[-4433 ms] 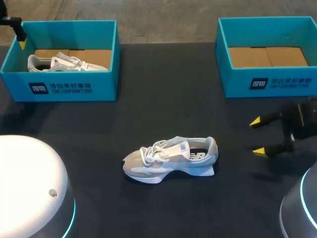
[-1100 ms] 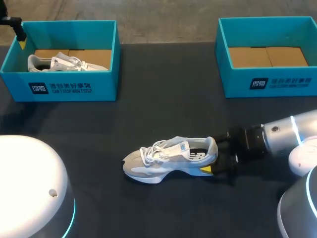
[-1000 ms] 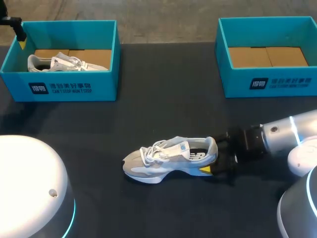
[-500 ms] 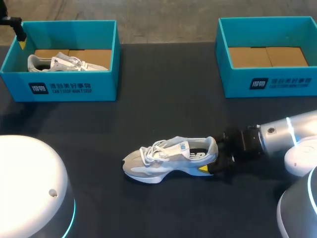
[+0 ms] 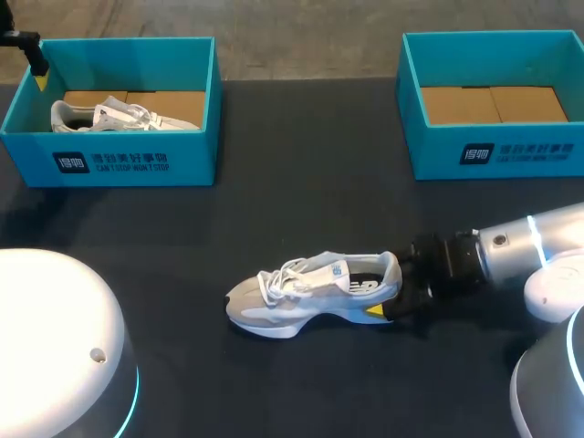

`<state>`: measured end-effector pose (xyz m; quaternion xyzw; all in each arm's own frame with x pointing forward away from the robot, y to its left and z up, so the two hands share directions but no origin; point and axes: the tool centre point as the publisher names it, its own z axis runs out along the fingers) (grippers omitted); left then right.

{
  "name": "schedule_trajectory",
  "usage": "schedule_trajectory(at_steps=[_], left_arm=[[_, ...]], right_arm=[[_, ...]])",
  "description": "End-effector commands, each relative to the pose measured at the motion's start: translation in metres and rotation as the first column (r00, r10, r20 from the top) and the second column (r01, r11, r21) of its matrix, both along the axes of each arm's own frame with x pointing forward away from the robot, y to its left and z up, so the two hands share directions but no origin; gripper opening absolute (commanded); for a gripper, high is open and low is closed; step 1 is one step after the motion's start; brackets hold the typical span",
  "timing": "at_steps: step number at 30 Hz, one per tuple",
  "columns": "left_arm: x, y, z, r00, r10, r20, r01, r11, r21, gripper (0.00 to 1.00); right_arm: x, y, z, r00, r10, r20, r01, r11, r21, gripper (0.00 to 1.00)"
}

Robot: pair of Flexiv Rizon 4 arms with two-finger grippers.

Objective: Take the shoe out of the shoebox, open the shoe tongue, remove and reinsert the insole, then place the shoe into the shoebox

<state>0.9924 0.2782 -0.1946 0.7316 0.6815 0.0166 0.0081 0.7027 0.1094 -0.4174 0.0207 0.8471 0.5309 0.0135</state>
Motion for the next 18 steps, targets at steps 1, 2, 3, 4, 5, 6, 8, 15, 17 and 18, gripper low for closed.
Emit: schedule_trajectory(at_steps=[1, 2, 3, 4, 5, 6, 8, 15, 17, 18], left_arm=[[-0.001, 0.000, 0.000, 1.000, 0.000, 0.002, 0.000, 1.000, 0.002, 1.00], [-0.001, 0.000, 0.000, 1.000, 0.000, 0.002, 0.000, 1.000, 0.002, 1.00], [-0.001, 0.000, 0.000, 1.000, 0.000, 0.002, 0.000, 1.000, 0.002, 1.00], [-0.001, 0.000, 0.000, 1.000, 0.000, 0.002, 0.000, 1.000, 0.002, 1.00], [-0.001, 0.000, 0.000, 1.000, 0.000, 0.002, 0.000, 1.000, 0.002, 1.00], [-0.001, 0.000, 0.000, 1.000, 0.000, 0.002, 0.000, 1.000, 0.002, 1.00], [-0.001, 0.000, 0.000, 1.000, 0.000, 0.002, 0.000, 1.000, 0.002, 1.00], [-0.020, -0.019, 0.007, 0.999, 0.030, 0.023, -0.030, 0.999, 0.011, 1.00], [-0.027, -0.025, 0.010, 0.996, 0.092, 0.017, -0.092, 0.996, 0.012, 1.00], [-0.030, -0.028, 0.011, 0.993, 0.117, 0.007, -0.117, 0.993, 0.011, 1.00]], right_arm=[[-0.002, 0.002, -0.001, 1.000, 0.009, 0.005, -0.009, 1.000, 0.003, 0.00], [-0.003, 0.002, -0.001, 1.000, 0.014, 0.006, -0.014, 1.000, 0.004, 0.00], [-0.003, 0.002, -0.001, 1.000, 0.014, 0.006, -0.014, 1.000, 0.004, 0.00], [-0.003, 0.002, -0.001, 1.000, 0.014, 0.006, -0.014, 1.000, 0.004, 0.00], [-0.003, 0.002, -0.001, 1.000, 0.014, 0.006, -0.014, 1.000, 0.004, 0.00], [-0.003, 0.002, -0.001, 1.000, 0.014, 0.006, -0.014, 1.000, 0.004, 0.00], [-0.003, 0.002, -0.001, 1.000, 0.014, 0.006, -0.014, 1.000, 0.004, 0.00], [-0.003, 0.002, -0.001, 1.000, 0.014, 0.006, -0.014, 1.000, 0.004, 0.00], [-0.003, 0.002, -0.001, 1.000, 0.014, 0.006, -0.014, 1.000, 0.004, 0.00], [-0.003, 0.002, -0.001, 1.000, 0.014, 0.006, -0.014, 1.000, 0.004, 0.00]])
